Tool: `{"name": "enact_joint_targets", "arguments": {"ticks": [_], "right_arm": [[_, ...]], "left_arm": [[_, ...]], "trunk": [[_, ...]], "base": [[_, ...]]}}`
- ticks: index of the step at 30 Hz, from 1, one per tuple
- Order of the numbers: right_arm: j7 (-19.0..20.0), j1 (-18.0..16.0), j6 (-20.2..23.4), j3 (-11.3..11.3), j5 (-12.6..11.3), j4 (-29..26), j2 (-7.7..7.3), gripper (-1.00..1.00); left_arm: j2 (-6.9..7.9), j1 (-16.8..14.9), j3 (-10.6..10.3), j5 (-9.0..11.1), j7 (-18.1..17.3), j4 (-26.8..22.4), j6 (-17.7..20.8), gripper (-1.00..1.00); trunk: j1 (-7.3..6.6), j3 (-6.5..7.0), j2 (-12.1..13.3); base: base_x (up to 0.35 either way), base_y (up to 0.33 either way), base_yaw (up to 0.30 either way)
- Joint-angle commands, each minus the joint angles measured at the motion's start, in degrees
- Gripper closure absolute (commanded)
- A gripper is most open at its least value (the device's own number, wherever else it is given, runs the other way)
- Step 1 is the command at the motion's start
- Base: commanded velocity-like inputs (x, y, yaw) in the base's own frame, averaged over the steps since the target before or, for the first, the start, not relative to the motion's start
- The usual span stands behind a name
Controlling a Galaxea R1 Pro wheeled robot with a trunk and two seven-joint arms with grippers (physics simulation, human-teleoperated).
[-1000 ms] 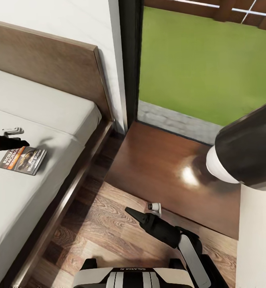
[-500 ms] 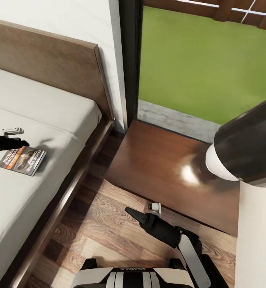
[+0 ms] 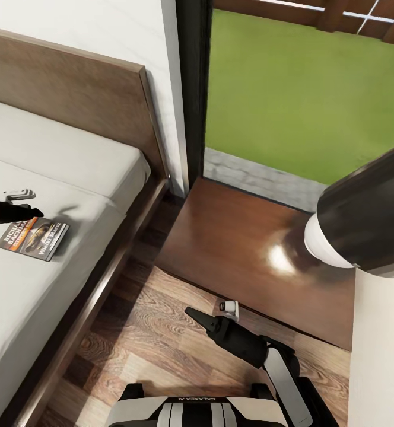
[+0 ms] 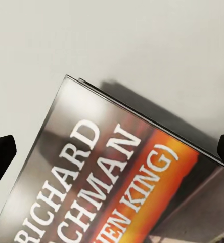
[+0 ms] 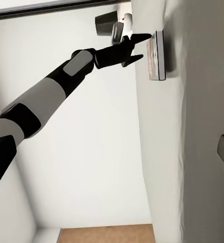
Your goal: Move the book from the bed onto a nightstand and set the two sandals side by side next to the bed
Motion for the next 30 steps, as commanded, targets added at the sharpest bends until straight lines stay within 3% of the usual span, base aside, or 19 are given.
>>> {"name": "enact_joint_targets", "arguments": {"ticks": [1,30], "right_arm": [[0.0,0.0,0.4,0.0,-0.3,0.0,0.01,-1.00],[0.0,0.0,0.4,0.0,-0.3,0.0,0.01,-1.00]], "left_arm": [[-0.01,0.0,0.4,-0.6,-0.4,-0.1,0.1,-1.00],[-0.01,0.0,0.4,-0.5,-0.4,0.0,0.2,-1.00]], "trunk": [[0.00,-0.03,0.0],[0.00,-0.03,0.0]], "base": [[0.000,0.000,0.000],[-0.032,0.000,0.000]]}}
